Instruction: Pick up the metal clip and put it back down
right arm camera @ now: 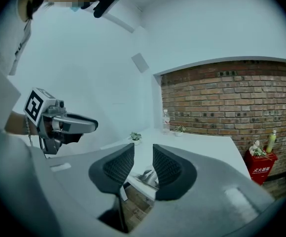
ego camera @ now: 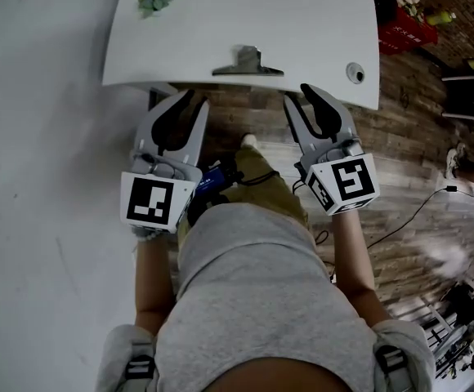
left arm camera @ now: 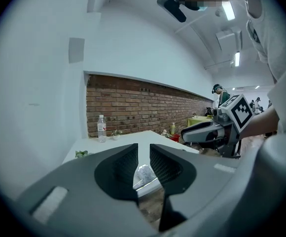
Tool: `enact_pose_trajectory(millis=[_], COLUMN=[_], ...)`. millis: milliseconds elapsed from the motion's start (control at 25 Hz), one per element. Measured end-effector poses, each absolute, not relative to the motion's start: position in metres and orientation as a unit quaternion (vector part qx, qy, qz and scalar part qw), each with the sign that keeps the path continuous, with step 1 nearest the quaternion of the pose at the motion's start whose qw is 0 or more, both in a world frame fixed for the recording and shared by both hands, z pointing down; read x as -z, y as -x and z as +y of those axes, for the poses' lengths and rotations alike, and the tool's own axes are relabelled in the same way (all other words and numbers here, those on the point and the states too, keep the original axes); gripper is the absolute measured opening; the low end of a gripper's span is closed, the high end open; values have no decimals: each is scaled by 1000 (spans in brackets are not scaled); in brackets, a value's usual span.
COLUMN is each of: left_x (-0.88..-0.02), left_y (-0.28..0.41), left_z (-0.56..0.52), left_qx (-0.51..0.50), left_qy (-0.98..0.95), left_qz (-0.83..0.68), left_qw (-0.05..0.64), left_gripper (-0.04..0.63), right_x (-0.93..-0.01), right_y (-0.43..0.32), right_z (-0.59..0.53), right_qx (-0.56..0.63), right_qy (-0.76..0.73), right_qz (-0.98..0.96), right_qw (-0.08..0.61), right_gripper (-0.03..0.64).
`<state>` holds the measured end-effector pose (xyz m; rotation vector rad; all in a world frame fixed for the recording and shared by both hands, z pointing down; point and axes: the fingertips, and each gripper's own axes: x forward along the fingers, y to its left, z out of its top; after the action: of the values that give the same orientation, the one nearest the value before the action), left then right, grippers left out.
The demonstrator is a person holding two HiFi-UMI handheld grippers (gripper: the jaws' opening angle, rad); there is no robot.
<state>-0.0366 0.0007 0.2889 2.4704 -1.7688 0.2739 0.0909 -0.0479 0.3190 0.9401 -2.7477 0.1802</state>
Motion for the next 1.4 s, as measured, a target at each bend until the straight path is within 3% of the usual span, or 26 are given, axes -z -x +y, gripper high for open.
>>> enact_pose_trajectory(millis=[600,1400], left_x=[-292,-293], left_y=[39,48], left_z=[-62,-67], left_qx=[-108,-98], left_qy=[-781,-768], left_qz=[-611,-629], left_qw=[68,71], left_gripper=[74,81], right_x=[-318,-328], right_y=[-85,-70], right_z=[-125,-131], right_qx=[-64,-75], right_qy=[-276,-249], right_qz=[-952,-957], right_qw=[113,129], right_gripper=[114,114])
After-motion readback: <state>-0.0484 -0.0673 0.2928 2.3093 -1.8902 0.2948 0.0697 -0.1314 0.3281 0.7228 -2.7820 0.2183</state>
